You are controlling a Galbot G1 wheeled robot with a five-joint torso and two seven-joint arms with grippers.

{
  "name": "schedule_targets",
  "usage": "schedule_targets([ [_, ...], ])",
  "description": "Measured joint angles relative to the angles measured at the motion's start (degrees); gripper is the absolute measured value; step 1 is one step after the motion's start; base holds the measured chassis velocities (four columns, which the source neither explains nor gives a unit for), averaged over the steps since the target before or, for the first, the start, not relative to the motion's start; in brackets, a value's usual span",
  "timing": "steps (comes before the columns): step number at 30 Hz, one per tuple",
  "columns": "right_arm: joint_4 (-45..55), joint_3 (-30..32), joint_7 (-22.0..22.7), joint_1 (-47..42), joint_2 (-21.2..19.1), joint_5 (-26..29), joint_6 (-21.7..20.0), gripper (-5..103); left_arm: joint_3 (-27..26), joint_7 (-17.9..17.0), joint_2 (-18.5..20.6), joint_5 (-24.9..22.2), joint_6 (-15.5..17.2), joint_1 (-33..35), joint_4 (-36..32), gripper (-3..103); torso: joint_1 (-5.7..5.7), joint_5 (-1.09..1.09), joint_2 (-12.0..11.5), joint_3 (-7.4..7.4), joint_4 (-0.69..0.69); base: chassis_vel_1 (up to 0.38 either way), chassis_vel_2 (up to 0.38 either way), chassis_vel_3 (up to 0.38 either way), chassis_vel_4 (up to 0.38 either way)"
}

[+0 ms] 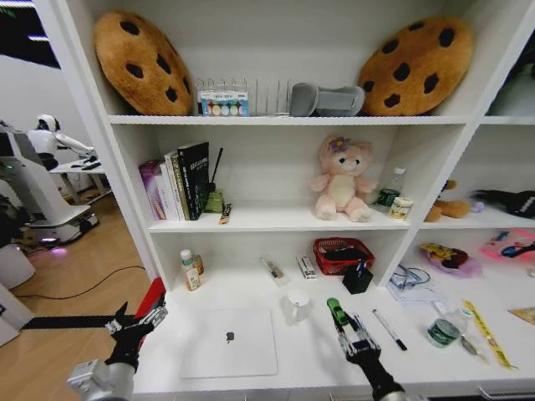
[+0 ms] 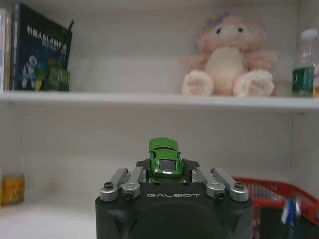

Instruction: Organize the objects on the table.

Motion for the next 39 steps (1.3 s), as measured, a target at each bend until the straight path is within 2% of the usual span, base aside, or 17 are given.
schedule_targets([
  [2,3.7,-1.1,3.5,6.7,-3.9,6.7,-7.1,34,0.4,0.1,-0.3,0.4,-0.1,0.3,-0.4,100,0.0,0.04,0.0,0.01,0.03,0.0,0.0,0.0,0.0],
  [3,3.7,-1.1,3.5,6.7,-3.9,6.7,-7.1,34,0.4,0.1,-0.3,0.4,-0.1,0.3,-0.4,100,0.0,0.04,0.0,0.01,0.03,0.0,0.0,0.0,0.0],
  [4,5.3,-1.1,5.2,10.1,-5.4,10.3,-10.5,34,0.7,0.1,-0.1,0.5,-0.1,0.2,-0.5,100,0.0,0.04,0.0,0.01,0.08,0.0,0.0,0.0,0.0],
  [5,6.8,-0.2,6.7,13.2,-6.9,14.7,-13.6,34,1.0,0.1,0.8,0.5,-0.1,-0.2,-0.5,100,0.01,0.02,0.0,0.01,0.01,0.0,0.0,0.0,0.0],
  [6,6.8,-0.2,6.7,13.2,-6.9,14.7,-13.6,34,1.0,0.1,0.8,0.5,-0.1,-0.2,-0.5,100,0.01,0.02,0.0,0.01,0.01,0.0,0.0,0.0,0.0],
  [9,7.8,1.6,9.0,21.2,-12.1,25.5,-17.7,34,0.2,0.6,1.3,0.6,-0.5,1.1,-0.7,100,0.0,0.03,0.0,0.01,-0.02,0.0,0.0,0.0,0.0],
  [10,7.8,1.6,9.0,21.2,-12.1,25.5,-17.7,34,0.2,0.6,1.3,0.6,-0.5,1.1,-0.7,100,0.0,0.03,0.0,0.01,-0.02,0.0,0.0,0.0,0.0],
  [12,7.5,1.5,10.0,27.3,-15.8,30.9,-19.4,34,-0.1,0.5,1.2,0.6,-0.6,1.3,-1.0,100,0.0,0.01,0.0,0.01,0.04,0.0,0.0,0.0,0.0],
  [17,4.6,-1.2,12.4,37.6,-21.5,37.4,-22.5,34,0.2,0.4,1.0,0.6,-0.4,1.0,-1.2,100,0.0,0.0,0.0,0.01,0.01,0.0,0.0,0.0,0.0],
  [19,1.6,-3.2,13.8,45.9,-24.9,42.3,-26.2,34,0.5,0.4,0.7,1.2,-0.4,1.4,-1.2,100,0.01,0.02,0.0,0.02,0.03,0.0,0.0,0.0,0.0],
  [25,-3.0,-6.9,14.7,55.5,-26.8,48.7,-31.6,34,1.4,0.5,-1.4,2.2,-0.7,1.7,-0.7,100,0.0,0.02,0.0,0.01,0.0,0.0,0.0,0.0,0.0],
  [29,-5.1,-9.9,14.9,59.6,-27.3,50.6,-33.0,34,1.8,0.5,-1.9,2.4,-0.7,1.6,-0.6,100,-0.01,0.02,0.0,0.01,-0.01,0.0,0.0,0.0,0.0],
  [32,-9.7,-20.8,15.1,72.1,-27.6,52.0,-35.1,34,2.0,0.6,-2.3,2.7,-0.7,1.7,-0.6,100,0.0,0.01,0.0,0.01,0.01,0.0,0.0,0.0,0.0],
  [33,-9.7,-20.8,15.1,72.1,-27.6,52.0,-35.1,34,2.0,0.6,-2.3,2.7,-0.7,1.7,-0.6,100,0.0,0.01,0.0,0.01,0.01,0.0,0.0,0.0,0.0],
  [35,-13.2,-29.5,15.8,80.3,-25.6,53.2,-36.2,34,1.8,0.6,-3.0,2.8,-0.8,1.8,-0.7,100,-0.01,-0.01,0.0,0.01,0.03,0.0,0.0,0.0,0.0],
  [38,-15.2,-33.1,16.4,83.3,-24.2,53.7,-36.7,34,1.7,0.6,-3.4,2.8,-0.8,1.8,-0.8,100,0.0,0.02,0.0,0.01,0.03,0.0,0.0,0.0,0.0],
  [39,-17.6,-37.1,17.3,86.3,-22.2,54.2,-37.4,34,1.7,0.6,-3.6,2.8,-0.8,1.8,-1.0,100,0.0,0.0,0.0,0.01,0.03,0.0,0.0,0.0,0.0],
])
